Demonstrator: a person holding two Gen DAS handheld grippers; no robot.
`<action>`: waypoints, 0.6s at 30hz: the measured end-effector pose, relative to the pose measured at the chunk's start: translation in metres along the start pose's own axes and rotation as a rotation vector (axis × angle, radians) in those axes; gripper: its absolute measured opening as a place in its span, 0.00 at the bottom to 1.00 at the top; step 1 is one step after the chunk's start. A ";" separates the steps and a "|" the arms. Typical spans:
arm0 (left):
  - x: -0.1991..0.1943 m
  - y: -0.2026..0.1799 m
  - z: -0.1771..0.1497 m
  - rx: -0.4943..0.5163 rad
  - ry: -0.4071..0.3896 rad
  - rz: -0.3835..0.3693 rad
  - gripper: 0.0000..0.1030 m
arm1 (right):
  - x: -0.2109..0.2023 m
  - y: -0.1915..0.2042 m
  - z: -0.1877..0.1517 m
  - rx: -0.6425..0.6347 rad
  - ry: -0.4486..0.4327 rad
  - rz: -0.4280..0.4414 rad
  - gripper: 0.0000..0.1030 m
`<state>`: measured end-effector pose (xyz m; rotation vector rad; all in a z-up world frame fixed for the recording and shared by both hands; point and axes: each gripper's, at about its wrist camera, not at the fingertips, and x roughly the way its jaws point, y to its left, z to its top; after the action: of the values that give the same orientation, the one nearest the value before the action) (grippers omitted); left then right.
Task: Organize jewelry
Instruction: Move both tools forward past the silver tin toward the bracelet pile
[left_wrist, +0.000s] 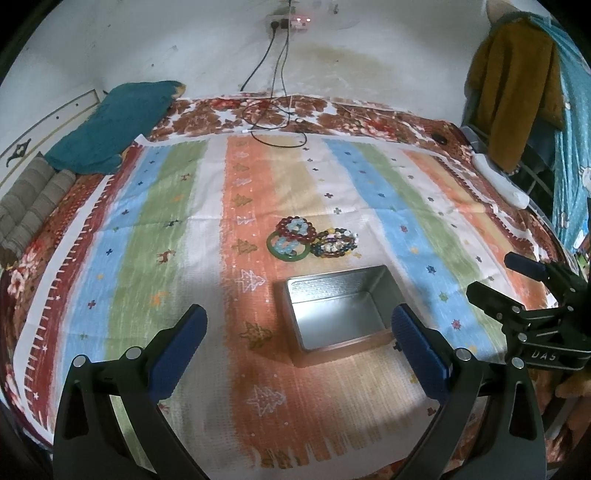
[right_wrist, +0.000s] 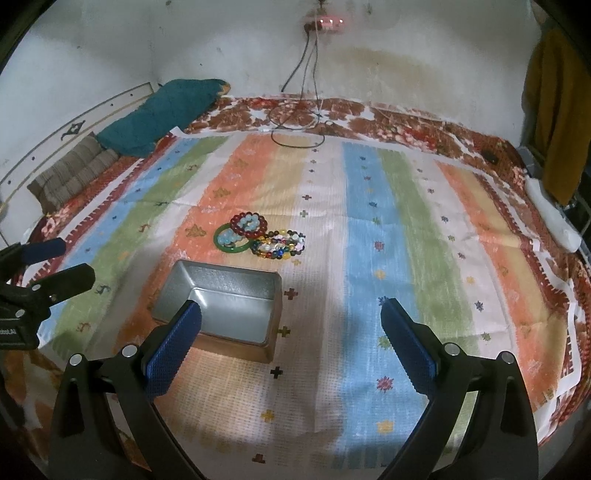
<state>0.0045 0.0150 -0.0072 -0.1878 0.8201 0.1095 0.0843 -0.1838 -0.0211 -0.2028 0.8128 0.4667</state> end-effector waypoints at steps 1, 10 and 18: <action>0.001 0.000 0.001 -0.003 0.002 0.001 0.95 | 0.001 -0.002 0.001 0.011 0.006 0.003 0.96; 0.015 0.005 0.013 -0.022 0.016 0.035 0.95 | 0.020 -0.008 0.019 0.004 0.052 -0.001 0.96; 0.031 0.011 0.031 -0.033 0.039 0.048 0.95 | 0.037 -0.013 0.035 0.031 0.079 0.034 0.96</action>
<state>0.0456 0.0328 -0.0111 -0.2020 0.8625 0.1647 0.1351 -0.1707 -0.0244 -0.1799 0.9011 0.4798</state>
